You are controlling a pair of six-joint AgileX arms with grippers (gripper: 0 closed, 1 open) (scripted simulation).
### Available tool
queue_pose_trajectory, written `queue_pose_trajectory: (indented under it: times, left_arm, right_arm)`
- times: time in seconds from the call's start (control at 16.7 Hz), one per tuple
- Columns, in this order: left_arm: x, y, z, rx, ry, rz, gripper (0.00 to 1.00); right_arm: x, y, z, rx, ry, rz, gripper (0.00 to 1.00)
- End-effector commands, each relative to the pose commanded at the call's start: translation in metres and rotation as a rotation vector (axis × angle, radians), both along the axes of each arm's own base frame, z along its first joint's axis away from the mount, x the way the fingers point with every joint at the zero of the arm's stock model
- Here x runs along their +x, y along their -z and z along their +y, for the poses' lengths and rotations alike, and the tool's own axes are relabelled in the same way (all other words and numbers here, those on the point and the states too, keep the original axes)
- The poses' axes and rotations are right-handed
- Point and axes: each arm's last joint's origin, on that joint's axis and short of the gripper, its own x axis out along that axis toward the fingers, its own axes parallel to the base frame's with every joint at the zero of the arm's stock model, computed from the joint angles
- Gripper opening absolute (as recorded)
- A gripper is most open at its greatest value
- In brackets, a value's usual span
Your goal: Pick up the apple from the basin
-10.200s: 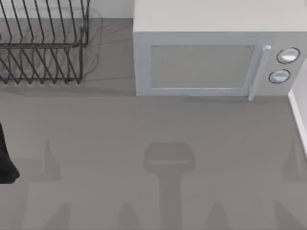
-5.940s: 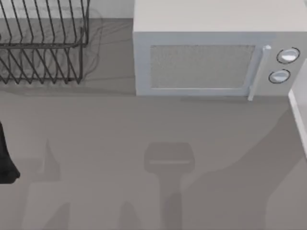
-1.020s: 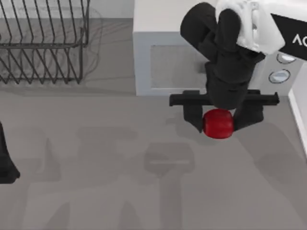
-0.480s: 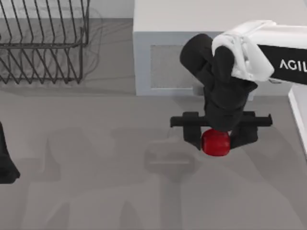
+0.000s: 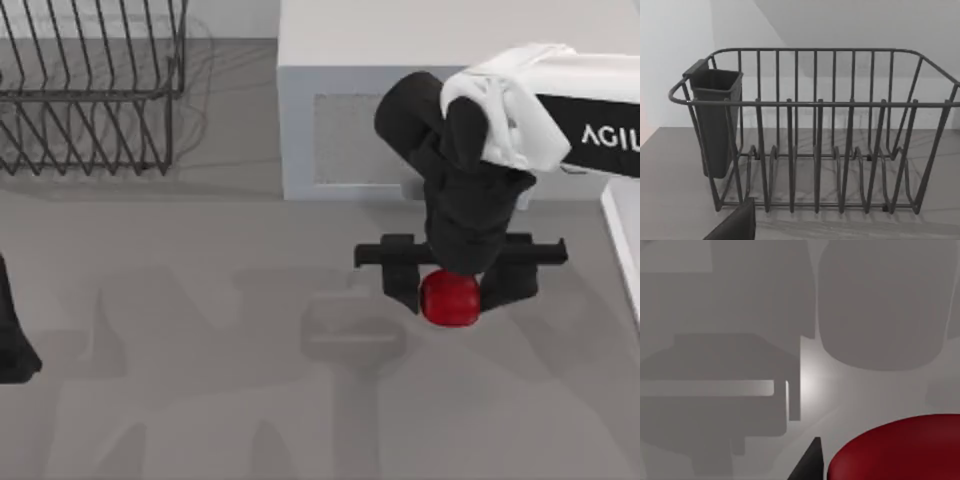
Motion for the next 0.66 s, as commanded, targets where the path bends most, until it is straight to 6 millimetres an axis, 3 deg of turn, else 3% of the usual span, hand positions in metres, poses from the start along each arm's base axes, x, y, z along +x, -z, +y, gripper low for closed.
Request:
queue_pose_trajectory:
  times: [0.3,0.66]
  left_arm:
    - [0.0,0.0,0.0,0.0,0.0,0.0,1.0]
    - [0.0,0.0,0.0,0.0,0.0,0.0,1.0]
  right_arm:
    - [0.0,0.0,0.0,0.0,0.0,0.0,0.98]
    - [0.0,0.0,0.0,0.0,0.0,0.0,1.0]
